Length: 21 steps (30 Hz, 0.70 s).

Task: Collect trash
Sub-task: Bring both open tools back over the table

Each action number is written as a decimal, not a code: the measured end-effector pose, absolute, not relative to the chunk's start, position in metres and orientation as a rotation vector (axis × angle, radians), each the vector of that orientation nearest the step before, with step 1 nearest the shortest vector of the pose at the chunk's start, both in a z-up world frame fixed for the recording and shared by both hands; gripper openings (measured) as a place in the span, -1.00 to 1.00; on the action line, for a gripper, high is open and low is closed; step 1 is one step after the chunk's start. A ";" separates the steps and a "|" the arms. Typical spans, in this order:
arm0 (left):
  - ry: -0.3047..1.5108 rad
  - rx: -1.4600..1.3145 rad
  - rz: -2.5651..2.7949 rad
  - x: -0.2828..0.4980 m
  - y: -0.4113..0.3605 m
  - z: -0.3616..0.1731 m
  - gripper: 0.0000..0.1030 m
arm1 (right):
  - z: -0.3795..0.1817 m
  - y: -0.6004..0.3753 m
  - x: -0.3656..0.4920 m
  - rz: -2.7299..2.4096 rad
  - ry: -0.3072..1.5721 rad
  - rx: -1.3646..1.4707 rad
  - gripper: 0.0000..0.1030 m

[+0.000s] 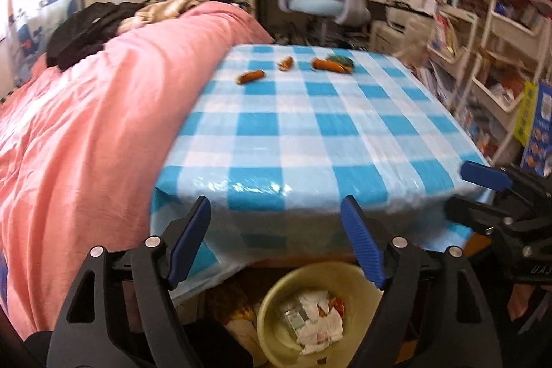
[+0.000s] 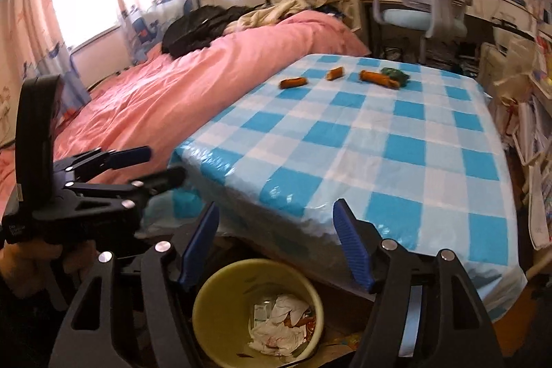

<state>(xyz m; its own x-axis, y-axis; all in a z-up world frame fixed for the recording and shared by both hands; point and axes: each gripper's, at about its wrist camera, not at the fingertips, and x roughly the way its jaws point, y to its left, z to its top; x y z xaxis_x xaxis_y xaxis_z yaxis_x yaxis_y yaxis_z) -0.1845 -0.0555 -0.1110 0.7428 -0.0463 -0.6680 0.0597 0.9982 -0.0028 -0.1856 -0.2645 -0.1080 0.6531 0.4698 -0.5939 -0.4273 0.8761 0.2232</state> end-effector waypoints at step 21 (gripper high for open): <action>0.695 0.013 -0.001 -0.174 -0.050 -0.117 0.61 | -0.107 -0.256 -0.184 0.460 0.638 -0.003 0.36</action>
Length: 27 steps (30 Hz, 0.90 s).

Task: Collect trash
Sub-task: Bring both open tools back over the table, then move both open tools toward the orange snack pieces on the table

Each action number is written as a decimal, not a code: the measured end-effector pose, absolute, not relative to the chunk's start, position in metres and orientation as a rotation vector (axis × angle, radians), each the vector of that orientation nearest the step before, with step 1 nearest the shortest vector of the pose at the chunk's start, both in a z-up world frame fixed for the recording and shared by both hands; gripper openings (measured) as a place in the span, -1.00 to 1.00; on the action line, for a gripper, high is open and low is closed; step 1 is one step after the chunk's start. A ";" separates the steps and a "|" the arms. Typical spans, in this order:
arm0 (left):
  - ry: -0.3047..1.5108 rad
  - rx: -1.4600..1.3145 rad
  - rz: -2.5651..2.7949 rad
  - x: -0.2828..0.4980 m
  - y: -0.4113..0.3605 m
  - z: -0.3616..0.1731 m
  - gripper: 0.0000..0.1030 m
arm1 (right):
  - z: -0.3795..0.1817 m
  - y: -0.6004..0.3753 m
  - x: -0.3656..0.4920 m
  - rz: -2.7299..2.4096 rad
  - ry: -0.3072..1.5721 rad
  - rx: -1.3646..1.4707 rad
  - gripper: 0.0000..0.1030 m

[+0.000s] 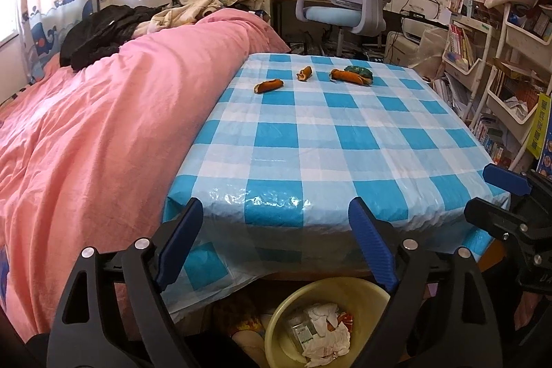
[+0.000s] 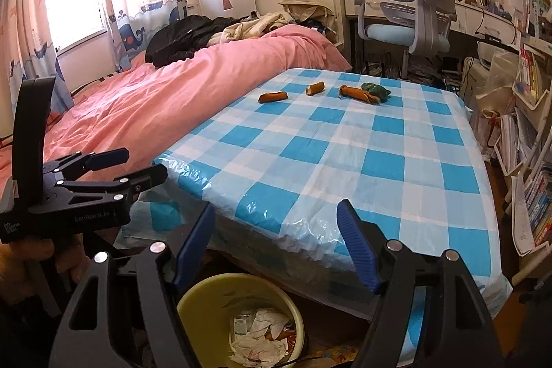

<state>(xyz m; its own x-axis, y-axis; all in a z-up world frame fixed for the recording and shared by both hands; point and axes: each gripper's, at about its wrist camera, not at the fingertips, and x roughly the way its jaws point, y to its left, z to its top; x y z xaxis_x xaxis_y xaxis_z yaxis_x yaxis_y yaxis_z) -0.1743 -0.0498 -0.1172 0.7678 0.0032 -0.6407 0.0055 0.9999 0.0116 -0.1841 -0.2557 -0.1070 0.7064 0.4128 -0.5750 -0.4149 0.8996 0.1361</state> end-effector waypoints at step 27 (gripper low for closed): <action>0.645 0.019 0.020 -0.147 -0.053 -0.106 0.70 | -0.109 -0.254 -0.176 0.454 0.622 -0.009 0.39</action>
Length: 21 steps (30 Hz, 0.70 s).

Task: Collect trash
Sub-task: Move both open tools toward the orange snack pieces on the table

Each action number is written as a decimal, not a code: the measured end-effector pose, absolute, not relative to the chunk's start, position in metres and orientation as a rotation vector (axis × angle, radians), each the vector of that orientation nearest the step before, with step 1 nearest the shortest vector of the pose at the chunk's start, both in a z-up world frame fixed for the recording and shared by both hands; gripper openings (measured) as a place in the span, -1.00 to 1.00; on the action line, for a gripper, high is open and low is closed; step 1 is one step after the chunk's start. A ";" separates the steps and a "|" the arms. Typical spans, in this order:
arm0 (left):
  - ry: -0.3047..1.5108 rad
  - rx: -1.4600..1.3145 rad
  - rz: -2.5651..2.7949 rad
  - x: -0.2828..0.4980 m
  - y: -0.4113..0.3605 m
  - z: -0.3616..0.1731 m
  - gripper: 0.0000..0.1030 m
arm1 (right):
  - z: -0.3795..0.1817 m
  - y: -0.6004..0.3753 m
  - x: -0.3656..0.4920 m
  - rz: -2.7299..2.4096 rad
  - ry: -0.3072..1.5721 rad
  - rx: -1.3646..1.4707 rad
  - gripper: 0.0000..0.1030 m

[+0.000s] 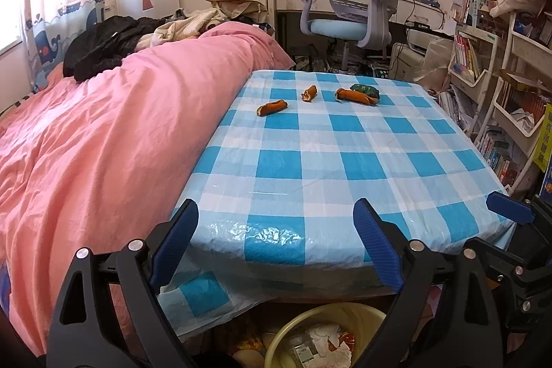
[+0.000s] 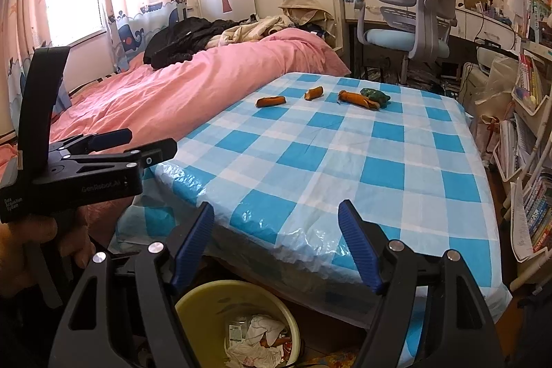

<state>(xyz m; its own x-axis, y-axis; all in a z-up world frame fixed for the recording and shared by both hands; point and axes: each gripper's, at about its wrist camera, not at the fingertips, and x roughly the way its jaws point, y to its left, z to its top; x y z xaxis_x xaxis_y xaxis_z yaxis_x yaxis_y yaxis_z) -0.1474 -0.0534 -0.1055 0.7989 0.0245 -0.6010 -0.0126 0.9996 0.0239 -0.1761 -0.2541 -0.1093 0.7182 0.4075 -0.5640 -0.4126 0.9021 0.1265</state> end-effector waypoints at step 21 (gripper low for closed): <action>0.633 0.060 0.019 -0.132 -0.061 -0.104 0.74 | -0.106 -0.255 -0.161 0.465 0.615 0.009 0.44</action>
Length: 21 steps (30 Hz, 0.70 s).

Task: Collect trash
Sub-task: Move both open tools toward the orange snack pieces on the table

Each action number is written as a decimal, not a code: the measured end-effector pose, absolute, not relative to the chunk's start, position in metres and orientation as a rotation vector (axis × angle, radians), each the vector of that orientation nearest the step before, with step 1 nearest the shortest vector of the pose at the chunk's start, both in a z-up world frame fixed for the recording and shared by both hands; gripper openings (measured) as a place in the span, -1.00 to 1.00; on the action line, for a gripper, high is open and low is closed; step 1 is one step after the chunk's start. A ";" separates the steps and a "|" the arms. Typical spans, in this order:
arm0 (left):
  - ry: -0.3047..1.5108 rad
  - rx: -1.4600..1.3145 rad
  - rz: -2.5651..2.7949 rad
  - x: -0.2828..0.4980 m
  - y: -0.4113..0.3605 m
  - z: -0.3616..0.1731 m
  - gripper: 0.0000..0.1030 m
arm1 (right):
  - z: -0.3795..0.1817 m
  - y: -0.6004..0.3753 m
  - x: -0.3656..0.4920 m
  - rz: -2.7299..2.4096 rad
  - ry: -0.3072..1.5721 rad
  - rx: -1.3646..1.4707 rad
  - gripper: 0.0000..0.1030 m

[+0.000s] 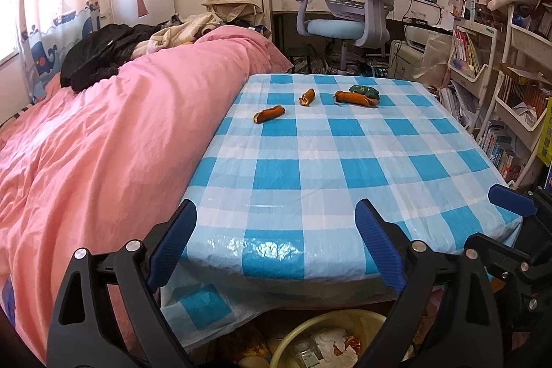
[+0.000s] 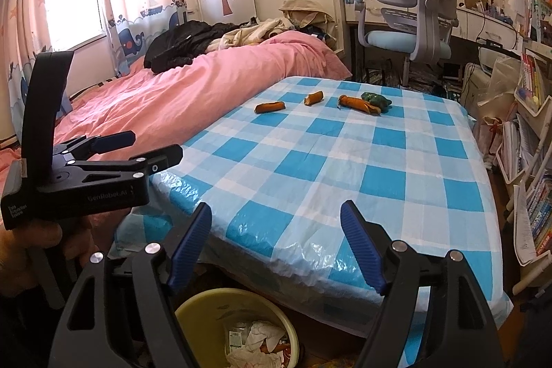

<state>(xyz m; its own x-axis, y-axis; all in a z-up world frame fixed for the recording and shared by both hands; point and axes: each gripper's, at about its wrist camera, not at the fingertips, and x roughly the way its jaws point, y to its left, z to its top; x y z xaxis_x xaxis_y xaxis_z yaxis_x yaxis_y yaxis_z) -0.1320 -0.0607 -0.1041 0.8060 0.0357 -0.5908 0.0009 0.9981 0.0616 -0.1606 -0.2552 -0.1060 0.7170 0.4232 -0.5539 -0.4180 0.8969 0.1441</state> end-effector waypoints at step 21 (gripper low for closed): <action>0.661 0.159 -0.012 -0.029 -0.048 -0.089 0.76 | -0.092 -0.245 -0.077 0.504 0.651 -0.118 0.44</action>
<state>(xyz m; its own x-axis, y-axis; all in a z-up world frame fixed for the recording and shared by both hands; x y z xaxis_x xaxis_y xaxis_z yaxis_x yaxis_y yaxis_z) -0.0289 -0.0479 -0.0886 0.7898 0.0395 -0.6121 0.0617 0.9877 0.1434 -0.0772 -0.2451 -0.0915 0.6804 0.4113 -0.6066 -0.4840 0.8737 0.0495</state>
